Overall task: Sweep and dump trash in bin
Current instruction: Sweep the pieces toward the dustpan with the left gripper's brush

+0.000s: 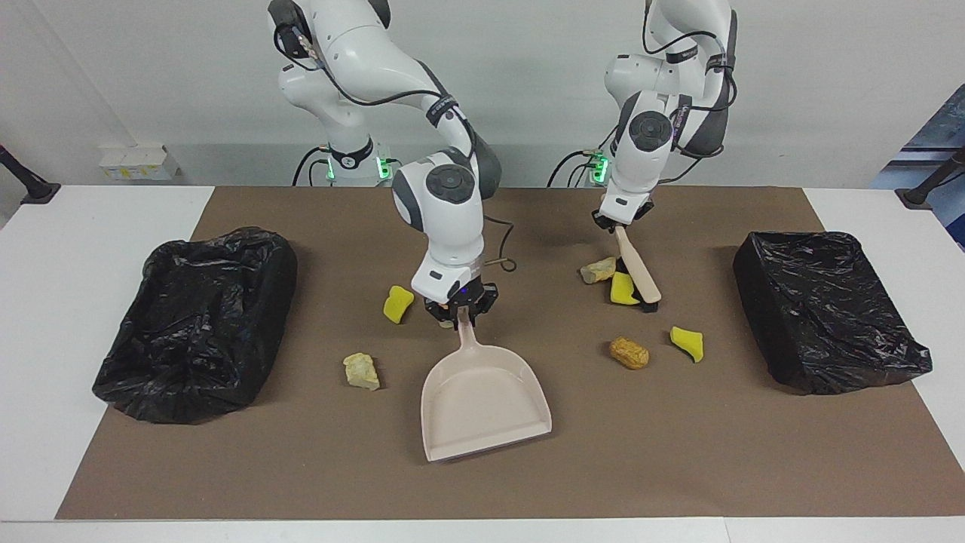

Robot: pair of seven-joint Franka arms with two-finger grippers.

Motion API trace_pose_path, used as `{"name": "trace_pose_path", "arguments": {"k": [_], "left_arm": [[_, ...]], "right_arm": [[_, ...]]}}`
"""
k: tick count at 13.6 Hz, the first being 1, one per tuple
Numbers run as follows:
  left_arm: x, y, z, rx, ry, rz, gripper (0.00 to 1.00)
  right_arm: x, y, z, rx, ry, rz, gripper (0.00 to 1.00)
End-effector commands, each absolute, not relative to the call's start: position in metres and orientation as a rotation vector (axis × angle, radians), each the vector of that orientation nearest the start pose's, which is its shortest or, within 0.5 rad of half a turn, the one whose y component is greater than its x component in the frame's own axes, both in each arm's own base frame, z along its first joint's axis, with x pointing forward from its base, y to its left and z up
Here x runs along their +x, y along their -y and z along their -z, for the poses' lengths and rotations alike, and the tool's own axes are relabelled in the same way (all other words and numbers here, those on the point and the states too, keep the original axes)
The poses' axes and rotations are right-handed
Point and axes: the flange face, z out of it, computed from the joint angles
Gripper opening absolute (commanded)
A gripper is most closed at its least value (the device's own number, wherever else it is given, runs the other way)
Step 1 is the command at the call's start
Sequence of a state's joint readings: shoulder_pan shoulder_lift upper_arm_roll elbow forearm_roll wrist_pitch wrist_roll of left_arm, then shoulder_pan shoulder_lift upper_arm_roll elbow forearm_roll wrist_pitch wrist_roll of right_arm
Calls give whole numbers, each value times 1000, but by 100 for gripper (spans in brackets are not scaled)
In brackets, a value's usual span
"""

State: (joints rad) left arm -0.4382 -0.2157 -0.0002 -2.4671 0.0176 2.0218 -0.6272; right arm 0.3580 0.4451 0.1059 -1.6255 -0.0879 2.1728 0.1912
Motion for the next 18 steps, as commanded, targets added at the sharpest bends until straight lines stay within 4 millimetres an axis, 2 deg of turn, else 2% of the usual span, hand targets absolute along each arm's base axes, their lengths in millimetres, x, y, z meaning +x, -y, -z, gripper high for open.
{"name": "trace_pose_path", "arguments": {"k": [1,2,3,5,7,8,10,12,14,15,17,18], "left_arm": [[411,183,-378,-2986,271,-332,0],[421,176,-388,-2995,303,-306,0],[434,161,-399,-3001,354,-272,0],[460,123,-419,-3029,376,-234,0],[482,83,-420,-2995,318,-193,0],[492,69,-422,-2997,269,-156,0],[505,39,-414,-3003,260,-119,0],[514,36,-394,-2986,235,-113,0],[519,43,-376,-2989,209,-115,0],[522,50,-365,-2990,187,-123,0],[520,84,-352,-2999,66,-105,0],[519,95,-350,-3004,3,-93,0]], "right_arm": [[622,-277,-383,-3042,827,151,0],[623,-272,-382,-3010,961,140,0],[623,-264,-379,-2975,1092,90,0],[617,-262,-380,-2895,1320,14,0],[611,-260,-385,-2814,1578,-56,0],[610,-257,-384,-2762,1715,-88,0],[602,-256,-386,-2592,1997,-182,0],[595,-252,-385,-2431,2214,-244,0],[598,-245,-379,-2285,2391,-255,0],[600,-247,-379,-2251,2439,-240,0],[596,-255,-381,-2239,2468,-236,0],[595,-263,-380,-2224,2492,-217,0]]}}
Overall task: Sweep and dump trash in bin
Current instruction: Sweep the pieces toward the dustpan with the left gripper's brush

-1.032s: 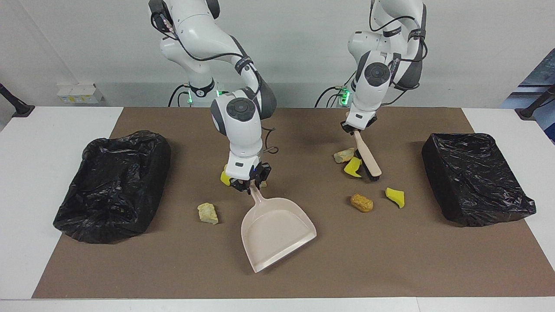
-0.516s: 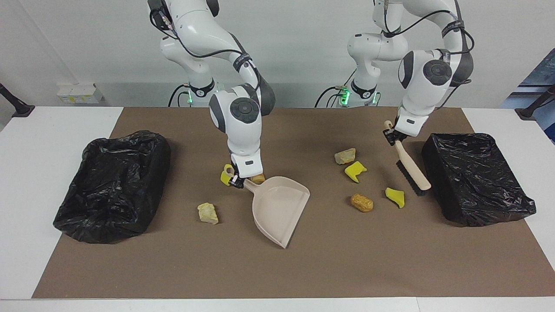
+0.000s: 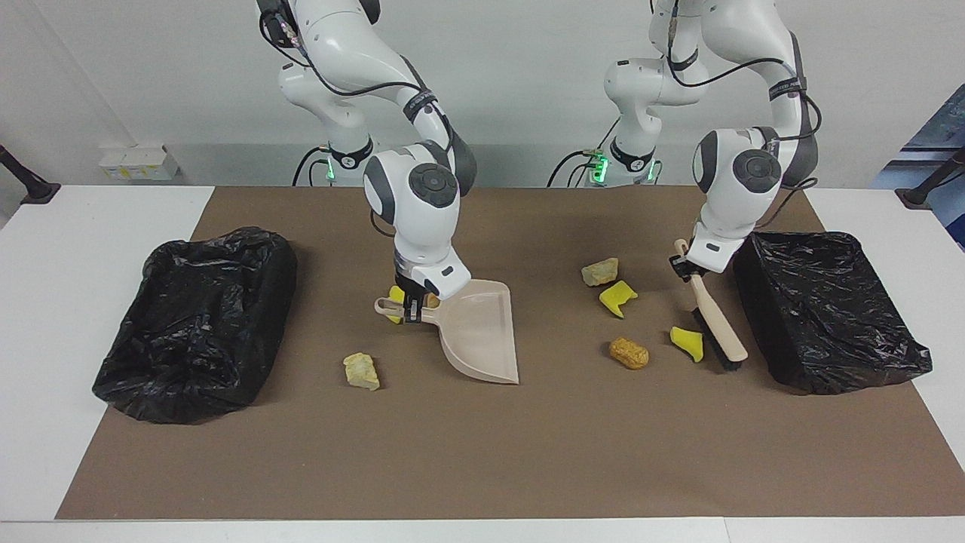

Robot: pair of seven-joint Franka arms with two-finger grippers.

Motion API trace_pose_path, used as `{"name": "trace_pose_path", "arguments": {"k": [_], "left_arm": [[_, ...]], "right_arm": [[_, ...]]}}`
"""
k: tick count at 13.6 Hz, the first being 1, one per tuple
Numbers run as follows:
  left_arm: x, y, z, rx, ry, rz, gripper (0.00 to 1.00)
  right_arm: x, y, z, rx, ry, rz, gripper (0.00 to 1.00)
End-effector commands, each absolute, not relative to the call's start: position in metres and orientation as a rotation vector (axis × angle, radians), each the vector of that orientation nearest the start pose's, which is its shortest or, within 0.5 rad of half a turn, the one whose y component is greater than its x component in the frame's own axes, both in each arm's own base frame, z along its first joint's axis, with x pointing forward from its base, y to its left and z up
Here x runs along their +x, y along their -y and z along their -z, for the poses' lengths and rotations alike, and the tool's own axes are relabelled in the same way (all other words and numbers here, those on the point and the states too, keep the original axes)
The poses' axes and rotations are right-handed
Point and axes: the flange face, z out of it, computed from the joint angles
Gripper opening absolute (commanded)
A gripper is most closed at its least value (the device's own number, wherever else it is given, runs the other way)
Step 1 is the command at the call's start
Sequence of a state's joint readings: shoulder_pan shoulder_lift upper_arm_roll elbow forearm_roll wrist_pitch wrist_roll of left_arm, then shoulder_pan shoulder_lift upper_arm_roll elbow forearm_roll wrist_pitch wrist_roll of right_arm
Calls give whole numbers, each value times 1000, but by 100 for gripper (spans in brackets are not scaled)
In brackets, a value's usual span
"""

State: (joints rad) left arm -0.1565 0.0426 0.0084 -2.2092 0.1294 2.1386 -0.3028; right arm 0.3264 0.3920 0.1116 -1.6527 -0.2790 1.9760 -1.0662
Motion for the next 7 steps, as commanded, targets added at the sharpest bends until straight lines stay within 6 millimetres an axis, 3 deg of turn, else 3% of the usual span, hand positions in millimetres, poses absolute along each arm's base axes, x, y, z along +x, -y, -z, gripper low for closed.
{"name": "trace_pose_path", "arguments": {"k": [1,4,7], "left_arm": [[513,109,-350,-3004,-101,-99,0],[492,151,-346,-3011,-261,-121,0],[473,197,-349,-3086,-304,-154,0]], "right_arm": [[596,-264,-374,1950,-2191,186,0],[591,-277,-363,1949,-2200,161,0],[592,-281,-357,1999,-2160,125,0]]}}
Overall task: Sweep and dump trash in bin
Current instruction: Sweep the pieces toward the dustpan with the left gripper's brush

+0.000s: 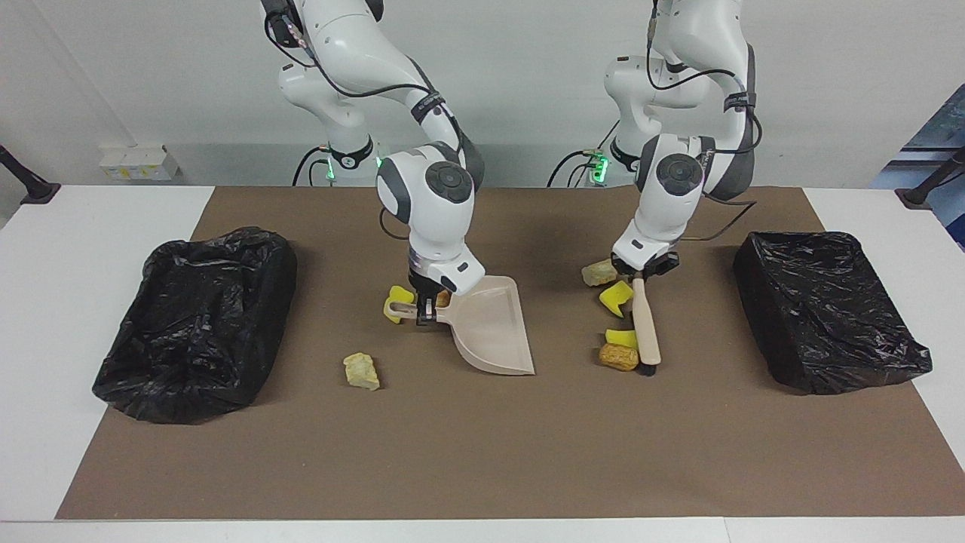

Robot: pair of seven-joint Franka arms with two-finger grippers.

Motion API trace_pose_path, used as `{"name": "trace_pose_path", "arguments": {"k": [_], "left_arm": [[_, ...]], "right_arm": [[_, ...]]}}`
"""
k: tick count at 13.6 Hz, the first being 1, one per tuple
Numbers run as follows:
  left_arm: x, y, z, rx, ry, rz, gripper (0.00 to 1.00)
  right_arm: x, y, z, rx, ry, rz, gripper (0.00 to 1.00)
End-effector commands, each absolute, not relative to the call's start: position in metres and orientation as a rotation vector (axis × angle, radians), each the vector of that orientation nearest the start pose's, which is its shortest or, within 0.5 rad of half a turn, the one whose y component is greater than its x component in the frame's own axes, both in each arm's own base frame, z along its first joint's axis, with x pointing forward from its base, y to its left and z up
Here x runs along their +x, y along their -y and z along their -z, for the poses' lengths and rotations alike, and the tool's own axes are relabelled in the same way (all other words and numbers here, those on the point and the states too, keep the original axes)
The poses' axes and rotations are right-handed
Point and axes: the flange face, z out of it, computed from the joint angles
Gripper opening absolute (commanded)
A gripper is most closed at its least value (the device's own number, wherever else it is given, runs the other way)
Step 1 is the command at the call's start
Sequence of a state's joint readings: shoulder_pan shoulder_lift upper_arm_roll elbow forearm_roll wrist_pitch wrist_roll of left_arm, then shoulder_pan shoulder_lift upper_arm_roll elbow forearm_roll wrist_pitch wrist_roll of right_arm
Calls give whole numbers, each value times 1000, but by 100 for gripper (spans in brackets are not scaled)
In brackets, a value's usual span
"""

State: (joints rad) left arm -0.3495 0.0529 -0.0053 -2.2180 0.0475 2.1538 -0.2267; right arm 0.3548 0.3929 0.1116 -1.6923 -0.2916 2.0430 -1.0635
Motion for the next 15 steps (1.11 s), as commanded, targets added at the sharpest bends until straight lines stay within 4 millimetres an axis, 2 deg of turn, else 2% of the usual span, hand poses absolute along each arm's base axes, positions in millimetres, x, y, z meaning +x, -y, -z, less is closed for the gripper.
{"name": "trace_pose_path", "arguments": {"k": [1,6,11,14,15], "left_arm": [[469,208,-349,-3089,-329,-157,0],[424,282,-359,-3144,-418,-193,0],[411,334,-379,-3211,-278,-152,0],[401,340,-403,-3222,-176,-154,0],[397,336,-408,-3206,-120,-196,0]], "right_arm": [[592,-283,-357,2016,-2150,117,0],[593,-286,-354,2032,-2136,85,0],[596,-281,-352,2034,-2135,88,0],[597,-278,-352,2028,-2140,95,0],[598,-277,-351,2028,-2141,90,0]]}}
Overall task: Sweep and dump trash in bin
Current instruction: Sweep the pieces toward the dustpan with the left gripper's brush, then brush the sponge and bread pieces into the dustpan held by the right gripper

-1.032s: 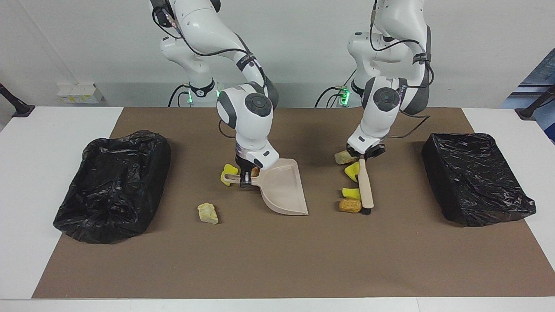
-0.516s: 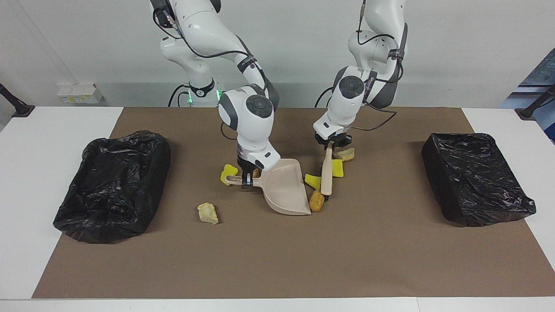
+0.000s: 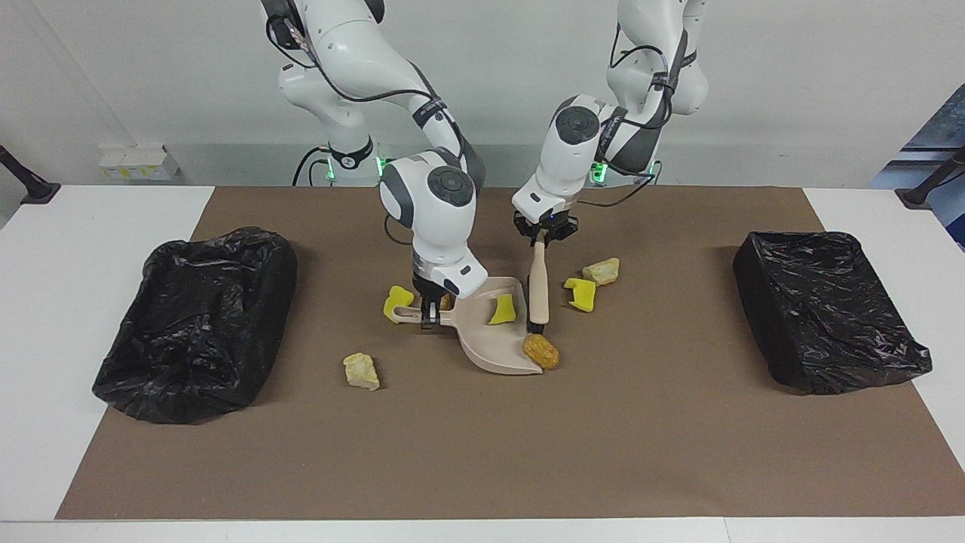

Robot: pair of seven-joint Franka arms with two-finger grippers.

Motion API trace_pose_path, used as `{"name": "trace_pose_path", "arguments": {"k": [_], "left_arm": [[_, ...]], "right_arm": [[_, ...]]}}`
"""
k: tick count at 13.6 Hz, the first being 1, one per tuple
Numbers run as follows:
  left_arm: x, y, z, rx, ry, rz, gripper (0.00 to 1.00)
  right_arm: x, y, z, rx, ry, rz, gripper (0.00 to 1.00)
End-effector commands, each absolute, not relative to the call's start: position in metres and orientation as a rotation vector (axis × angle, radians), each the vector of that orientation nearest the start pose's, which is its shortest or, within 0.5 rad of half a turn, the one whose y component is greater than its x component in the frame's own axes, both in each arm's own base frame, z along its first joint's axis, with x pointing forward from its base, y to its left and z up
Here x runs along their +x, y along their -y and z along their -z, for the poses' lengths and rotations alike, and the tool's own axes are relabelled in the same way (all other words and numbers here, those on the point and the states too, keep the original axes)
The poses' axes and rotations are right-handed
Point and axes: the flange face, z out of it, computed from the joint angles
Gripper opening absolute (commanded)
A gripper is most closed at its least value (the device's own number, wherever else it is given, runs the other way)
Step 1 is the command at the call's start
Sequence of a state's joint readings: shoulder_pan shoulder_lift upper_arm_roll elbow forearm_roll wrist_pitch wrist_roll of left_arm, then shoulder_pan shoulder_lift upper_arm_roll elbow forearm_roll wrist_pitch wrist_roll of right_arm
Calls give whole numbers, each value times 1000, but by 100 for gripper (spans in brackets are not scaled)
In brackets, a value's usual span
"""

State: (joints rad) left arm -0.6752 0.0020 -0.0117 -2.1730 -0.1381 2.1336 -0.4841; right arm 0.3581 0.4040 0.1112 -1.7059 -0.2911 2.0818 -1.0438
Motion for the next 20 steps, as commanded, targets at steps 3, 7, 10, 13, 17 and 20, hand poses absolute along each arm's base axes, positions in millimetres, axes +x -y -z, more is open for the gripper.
{"name": "trace_pose_path", "arguments": {"k": [3,7,10,13,17,20], "left_arm": [[377,310,-414,-3081,95,-389,0],[373,264,-410,-2884,451,-465,0],[367,237,-396,-2802,654,-400,0],[367,209,-384,-2783,764,-342,0],[365,222,-360,-2841,837,-284,0],[377,254,-334,-2952,857,-258,0]], "right_arm": [[596,-273,-346,1993,-2180,102,0],[593,-278,-348,1917,-2247,112,0],[592,-282,-348,1865,-2283,112,0],[590,-288,-346,1849,-2293,97,0],[587,-304,-343,1900,-2259,49,0],[582,-318,-340,1952,-2216,31,0]]}}
